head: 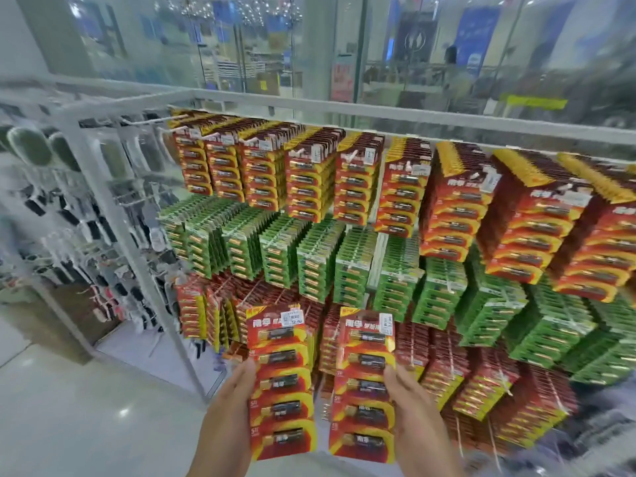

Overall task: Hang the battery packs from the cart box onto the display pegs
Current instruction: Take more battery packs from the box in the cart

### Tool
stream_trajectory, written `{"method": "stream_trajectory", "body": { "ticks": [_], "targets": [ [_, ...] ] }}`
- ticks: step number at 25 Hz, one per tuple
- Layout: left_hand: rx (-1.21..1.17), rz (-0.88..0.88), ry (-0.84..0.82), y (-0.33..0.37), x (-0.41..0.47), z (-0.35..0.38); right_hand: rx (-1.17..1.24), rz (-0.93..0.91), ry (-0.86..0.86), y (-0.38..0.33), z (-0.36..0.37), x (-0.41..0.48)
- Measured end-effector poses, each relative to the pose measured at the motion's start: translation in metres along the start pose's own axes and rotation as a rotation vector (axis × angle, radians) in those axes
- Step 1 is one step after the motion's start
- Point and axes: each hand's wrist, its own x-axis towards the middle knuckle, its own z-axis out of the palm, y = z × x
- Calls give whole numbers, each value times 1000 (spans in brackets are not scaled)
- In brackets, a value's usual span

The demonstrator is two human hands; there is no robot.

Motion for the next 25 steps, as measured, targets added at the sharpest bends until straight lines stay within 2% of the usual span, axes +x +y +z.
{"method": "stream_trajectory", "body": {
  "ticks": [3, 8, 16, 19, 21, 23, 25],
  "targets": [
    [41, 15, -21, 18, 21, -9, -53, 49, -3, 5, 24, 22],
    [12, 10, -111, 54, 52, 25, -51, -100, 28, -10, 20, 51],
    [93, 241, -280, 117, 101, 117, 92, -63, 49, -69, 23, 95],
    [78, 295, -296, 133, 115, 146, 108, -50, 68, -78, 17, 106],
    [77, 321, -311, 142, 123, 160, 68, -55, 21, -81, 18, 111],
    [78, 340, -314, 147, 132, 168, 111, -77, 78, -82, 12, 120],
    [79, 342, -311, 150, 138, 172, 111, -79, 26, -77, 14, 122]
  ]
}}
